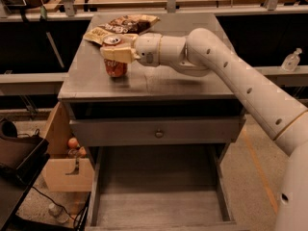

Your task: Pick coke can from white bowl and place on counter

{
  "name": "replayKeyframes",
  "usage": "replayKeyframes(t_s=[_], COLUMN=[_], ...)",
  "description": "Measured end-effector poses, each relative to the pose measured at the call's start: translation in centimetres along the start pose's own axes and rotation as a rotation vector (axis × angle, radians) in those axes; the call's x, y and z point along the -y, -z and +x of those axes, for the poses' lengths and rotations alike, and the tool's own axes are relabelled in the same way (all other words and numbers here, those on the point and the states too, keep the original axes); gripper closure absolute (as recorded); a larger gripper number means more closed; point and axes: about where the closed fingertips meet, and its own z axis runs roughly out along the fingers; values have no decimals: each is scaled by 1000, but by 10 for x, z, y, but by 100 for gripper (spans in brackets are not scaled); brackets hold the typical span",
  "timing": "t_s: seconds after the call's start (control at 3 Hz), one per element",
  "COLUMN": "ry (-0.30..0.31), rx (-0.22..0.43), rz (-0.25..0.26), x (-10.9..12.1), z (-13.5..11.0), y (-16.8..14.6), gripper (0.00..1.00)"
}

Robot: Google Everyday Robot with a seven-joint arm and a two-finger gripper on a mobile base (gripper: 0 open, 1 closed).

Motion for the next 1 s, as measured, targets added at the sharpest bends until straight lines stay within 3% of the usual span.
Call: replayKeyframes(t_s=[0.33,1.0], ry=[0,0], rx=[1,2], rz=[-4,-13], x=[-1,-5], z=[-1,-2], y=[-2,-8], gripper=[82,35])
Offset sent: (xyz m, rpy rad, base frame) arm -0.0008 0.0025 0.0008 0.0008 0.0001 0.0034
